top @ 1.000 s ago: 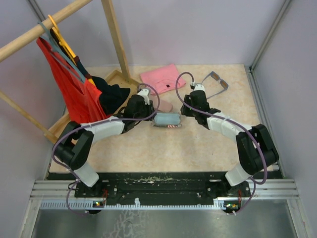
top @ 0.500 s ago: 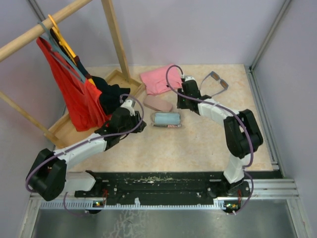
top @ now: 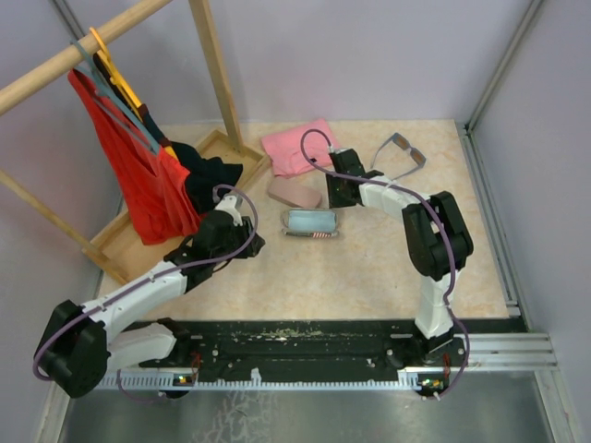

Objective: Organize the sunglasses
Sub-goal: Adjust the sunglasses case at the center of the board.

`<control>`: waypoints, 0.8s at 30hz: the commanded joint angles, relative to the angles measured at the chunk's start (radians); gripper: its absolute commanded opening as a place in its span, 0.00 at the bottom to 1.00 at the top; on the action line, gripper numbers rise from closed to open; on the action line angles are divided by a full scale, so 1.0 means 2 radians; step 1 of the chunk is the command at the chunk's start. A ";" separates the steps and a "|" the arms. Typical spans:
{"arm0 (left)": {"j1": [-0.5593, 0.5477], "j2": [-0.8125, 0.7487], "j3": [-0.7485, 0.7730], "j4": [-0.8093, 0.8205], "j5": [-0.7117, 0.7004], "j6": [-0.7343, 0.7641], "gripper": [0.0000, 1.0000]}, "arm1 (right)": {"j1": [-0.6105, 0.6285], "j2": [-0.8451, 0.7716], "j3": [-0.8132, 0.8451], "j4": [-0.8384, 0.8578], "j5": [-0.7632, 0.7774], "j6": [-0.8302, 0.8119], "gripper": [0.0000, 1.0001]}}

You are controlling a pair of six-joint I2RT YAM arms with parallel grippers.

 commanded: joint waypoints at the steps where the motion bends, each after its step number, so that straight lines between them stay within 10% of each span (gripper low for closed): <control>1: 0.003 -0.009 -0.005 -0.009 -0.004 0.003 0.43 | -0.002 -0.003 0.024 -0.018 -0.015 -0.012 0.32; 24: 0.003 -0.037 -0.006 -0.030 -0.005 0.007 0.44 | 0.032 -0.079 -0.069 -0.023 -0.013 0.017 0.32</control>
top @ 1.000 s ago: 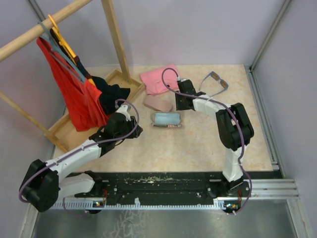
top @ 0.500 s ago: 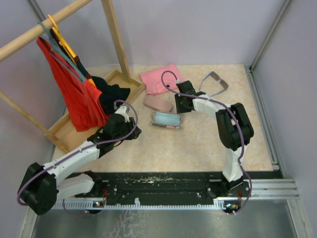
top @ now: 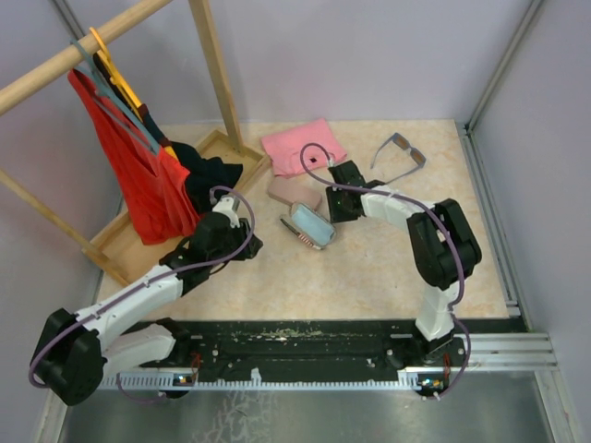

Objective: Organize the sunglasses
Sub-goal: Adjust the sunglasses case at the center of the board.

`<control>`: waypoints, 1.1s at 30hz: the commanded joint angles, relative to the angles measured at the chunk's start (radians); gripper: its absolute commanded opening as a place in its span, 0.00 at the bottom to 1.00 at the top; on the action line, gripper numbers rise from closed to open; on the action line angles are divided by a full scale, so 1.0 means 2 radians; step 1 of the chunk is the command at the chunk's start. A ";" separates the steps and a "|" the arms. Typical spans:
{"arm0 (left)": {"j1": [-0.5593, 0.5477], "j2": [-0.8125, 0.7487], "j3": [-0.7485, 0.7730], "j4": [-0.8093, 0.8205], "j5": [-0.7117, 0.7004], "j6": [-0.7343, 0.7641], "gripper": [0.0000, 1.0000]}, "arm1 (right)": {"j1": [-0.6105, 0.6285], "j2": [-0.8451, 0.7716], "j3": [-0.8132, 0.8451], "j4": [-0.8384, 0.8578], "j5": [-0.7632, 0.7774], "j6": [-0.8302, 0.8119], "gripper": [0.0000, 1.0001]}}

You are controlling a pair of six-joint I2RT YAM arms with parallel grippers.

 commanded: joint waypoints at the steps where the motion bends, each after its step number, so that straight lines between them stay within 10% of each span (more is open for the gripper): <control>1: 0.003 -0.014 -0.003 -0.008 -0.005 0.006 0.44 | 0.019 -0.049 -0.025 0.013 0.008 0.013 0.32; 33: 0.003 -0.047 -0.015 -0.025 -0.019 0.005 0.44 | 0.113 -0.137 -0.118 0.033 0.017 0.084 0.32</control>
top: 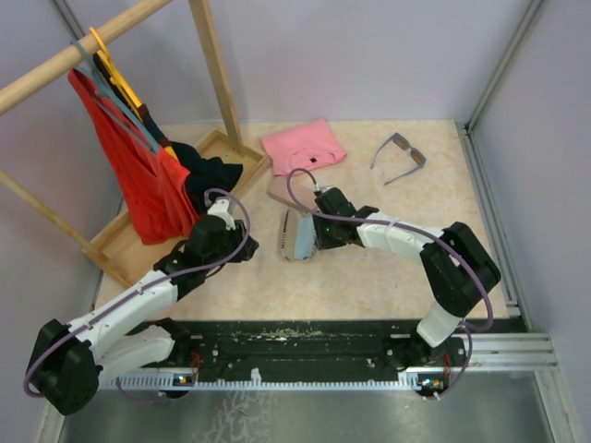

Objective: Organize the sunglasses
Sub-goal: Adjust the sunglasses case at the center of the board, then pick up the sunglasses from the center of the board.

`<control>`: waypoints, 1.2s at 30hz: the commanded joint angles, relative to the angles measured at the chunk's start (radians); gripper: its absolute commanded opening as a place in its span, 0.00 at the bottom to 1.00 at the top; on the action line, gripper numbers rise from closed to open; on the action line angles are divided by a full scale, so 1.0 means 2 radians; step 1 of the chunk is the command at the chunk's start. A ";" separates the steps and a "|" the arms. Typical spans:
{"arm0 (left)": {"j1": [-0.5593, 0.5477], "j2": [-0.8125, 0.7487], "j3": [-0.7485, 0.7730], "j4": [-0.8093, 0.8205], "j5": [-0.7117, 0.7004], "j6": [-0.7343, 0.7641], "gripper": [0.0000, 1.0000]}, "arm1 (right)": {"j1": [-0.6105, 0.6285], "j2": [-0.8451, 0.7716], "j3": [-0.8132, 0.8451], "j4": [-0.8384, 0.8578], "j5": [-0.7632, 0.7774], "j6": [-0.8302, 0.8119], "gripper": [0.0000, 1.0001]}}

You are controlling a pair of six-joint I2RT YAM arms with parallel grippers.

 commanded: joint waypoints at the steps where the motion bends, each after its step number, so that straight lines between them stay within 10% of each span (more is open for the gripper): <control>1: 0.003 -0.014 -0.008 -0.004 -0.007 0.003 0.44 | 0.012 -0.031 -0.002 0.017 0.002 0.015 0.32; 11: 0.003 -0.033 -0.007 -0.016 -0.016 -0.001 0.45 | -0.003 -0.086 -0.014 -0.003 0.094 0.021 0.33; 20: 0.003 -0.052 0.022 -0.048 -0.015 0.000 0.50 | -0.178 -0.147 -0.024 0.063 0.119 0.051 0.44; 36: 0.003 -0.075 0.015 -0.051 0.028 0.000 0.57 | -0.302 0.091 0.172 0.070 0.164 0.127 0.58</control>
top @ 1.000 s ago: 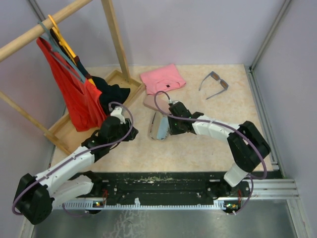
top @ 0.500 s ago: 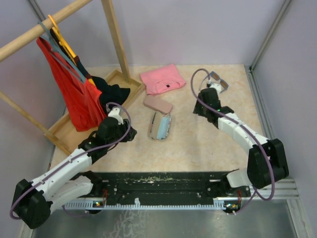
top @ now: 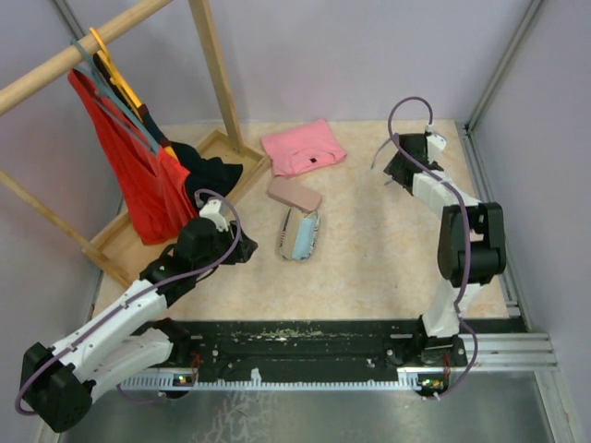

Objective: Organize the sunglasses
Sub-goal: Pick up the sunglasses from the center of the board.

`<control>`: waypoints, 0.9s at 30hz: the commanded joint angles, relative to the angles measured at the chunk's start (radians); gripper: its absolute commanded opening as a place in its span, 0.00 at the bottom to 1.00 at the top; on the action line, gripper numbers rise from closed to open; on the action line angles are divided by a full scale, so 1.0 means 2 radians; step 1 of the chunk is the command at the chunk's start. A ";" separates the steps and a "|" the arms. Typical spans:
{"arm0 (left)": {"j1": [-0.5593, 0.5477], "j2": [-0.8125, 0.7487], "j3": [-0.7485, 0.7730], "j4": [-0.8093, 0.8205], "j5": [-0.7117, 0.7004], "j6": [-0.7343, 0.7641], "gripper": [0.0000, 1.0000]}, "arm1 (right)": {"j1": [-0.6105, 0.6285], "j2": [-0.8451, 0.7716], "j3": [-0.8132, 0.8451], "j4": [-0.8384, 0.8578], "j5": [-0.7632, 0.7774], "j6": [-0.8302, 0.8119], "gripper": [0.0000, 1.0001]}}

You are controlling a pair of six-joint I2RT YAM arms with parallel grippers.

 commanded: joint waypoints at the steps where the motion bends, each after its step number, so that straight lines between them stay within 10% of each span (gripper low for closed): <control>1: 0.003 -0.009 0.003 0.007 0.023 0.003 0.57 | -0.010 0.051 0.076 -0.004 0.042 0.021 0.58; 14: 0.003 -0.011 0.001 0.012 0.028 0.003 0.58 | -0.034 0.188 0.209 -0.063 0.069 0.024 0.55; 27: 0.003 -0.007 0.000 0.012 0.026 0.003 0.58 | -0.040 0.202 0.219 -0.055 0.071 0.017 0.26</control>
